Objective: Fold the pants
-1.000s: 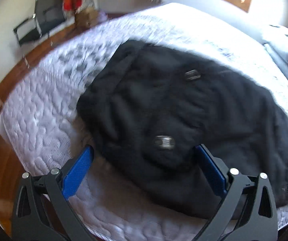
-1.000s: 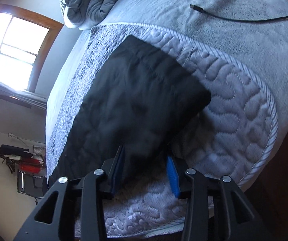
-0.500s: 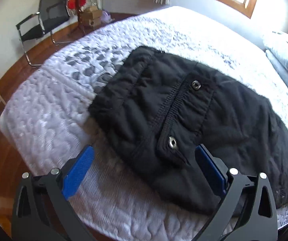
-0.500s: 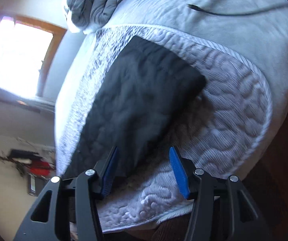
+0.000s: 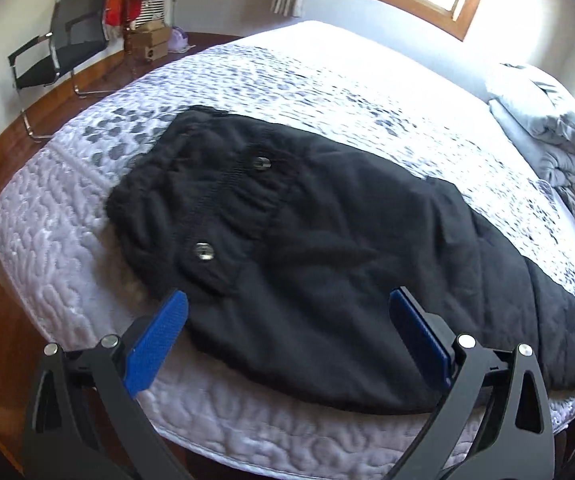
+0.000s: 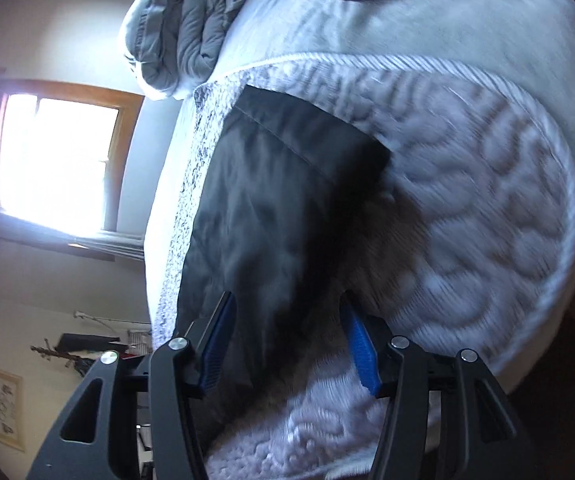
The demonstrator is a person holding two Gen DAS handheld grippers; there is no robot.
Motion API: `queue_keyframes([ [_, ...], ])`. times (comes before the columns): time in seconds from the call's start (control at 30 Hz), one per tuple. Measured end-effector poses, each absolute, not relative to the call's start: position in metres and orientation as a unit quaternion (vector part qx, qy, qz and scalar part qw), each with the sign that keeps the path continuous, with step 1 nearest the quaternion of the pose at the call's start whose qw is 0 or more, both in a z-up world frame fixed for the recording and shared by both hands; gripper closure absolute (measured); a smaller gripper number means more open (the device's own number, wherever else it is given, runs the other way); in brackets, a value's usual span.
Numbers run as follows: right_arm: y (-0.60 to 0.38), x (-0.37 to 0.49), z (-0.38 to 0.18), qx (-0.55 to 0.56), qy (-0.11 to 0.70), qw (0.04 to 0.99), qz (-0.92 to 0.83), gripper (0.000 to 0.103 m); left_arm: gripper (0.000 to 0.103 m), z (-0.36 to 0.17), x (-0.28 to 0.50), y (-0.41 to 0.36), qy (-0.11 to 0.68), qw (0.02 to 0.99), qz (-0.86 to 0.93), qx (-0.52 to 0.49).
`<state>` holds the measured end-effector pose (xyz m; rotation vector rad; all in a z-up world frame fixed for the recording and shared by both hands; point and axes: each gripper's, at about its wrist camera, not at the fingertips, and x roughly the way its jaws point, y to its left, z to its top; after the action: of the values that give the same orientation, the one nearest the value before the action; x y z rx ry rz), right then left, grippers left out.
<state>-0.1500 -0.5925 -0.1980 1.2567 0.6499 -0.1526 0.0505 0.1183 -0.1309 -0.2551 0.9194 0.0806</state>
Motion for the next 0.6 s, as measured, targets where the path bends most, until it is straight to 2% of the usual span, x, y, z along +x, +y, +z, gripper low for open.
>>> queue_keyframes([
  [0.07,-0.597,-0.141,-0.205,0.590,0.303,0.745,-0.070,0.041,0.003,-0.131,0.053,0.111,0.444,0.887,0.033,-0.122],
  [0.23,-0.590,-0.128,-0.197,0.596,0.279,0.752,-0.020,0.039,0.003,-0.131,0.054,0.098,0.451,0.884,0.022,-0.119],
  [0.27,-0.587,-0.125,-0.196,0.591,0.283,0.756,-0.016,0.034,0.003,-0.132,0.054,0.096,0.453,0.884,0.022,-0.117],
  [0.37,-0.587,-0.115,-0.203,0.593,0.292,0.750,-0.026,0.036,0.003,-0.138,0.056,0.095,0.461,0.879,0.024,-0.118],
  [0.4,-0.588,-0.113,-0.205,0.599,0.285,0.747,-0.030,0.047,0.003,-0.140,0.057,0.095,0.464,0.877,0.025,-0.121],
  [0.47,-0.590,-0.109,-0.208,0.611,0.273,0.743,-0.022,0.057,0.003,-0.143,0.057,0.095,0.469,0.873,0.025,-0.129],
  [0.5,-0.591,-0.106,-0.208,0.614,0.268,0.742,-0.016,0.072,0.003,-0.145,0.057,0.095,0.472,0.872,0.024,-0.130],
  [0.57,-0.590,-0.102,-0.200,0.602,0.264,0.754,-0.005,0.089,0.003,-0.147,0.056,0.094,0.475,0.870,0.024,-0.127],
  [0.6,-0.588,-0.102,-0.194,0.591,0.262,0.763,-0.003,0.092,0.003,-0.148,0.055,0.094,0.477,0.870,0.025,-0.125],
])
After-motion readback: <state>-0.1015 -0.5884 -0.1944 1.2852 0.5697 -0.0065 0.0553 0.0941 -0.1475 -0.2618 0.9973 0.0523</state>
